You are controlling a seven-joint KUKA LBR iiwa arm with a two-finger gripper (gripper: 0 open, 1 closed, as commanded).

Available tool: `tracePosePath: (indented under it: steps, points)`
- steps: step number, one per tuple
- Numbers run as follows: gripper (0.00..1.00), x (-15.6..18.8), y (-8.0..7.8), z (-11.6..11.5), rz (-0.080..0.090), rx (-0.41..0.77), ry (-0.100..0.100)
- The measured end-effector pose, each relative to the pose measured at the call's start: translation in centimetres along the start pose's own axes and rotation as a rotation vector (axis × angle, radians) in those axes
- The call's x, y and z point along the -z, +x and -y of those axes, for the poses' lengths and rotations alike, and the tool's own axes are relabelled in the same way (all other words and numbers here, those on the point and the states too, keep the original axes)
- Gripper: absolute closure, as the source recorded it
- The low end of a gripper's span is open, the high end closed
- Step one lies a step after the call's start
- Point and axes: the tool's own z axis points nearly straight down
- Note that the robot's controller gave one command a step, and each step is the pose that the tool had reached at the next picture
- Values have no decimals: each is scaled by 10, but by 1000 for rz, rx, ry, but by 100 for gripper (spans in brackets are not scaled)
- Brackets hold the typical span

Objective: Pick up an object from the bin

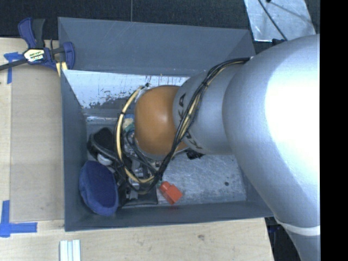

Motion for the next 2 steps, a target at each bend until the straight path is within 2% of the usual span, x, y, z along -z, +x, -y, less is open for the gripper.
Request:
tracePosePath:
  steps: [1,2]
  points:
    - [0,34,20,56,3,33,0]
    - [0,32,38,69,0,-133,-2]
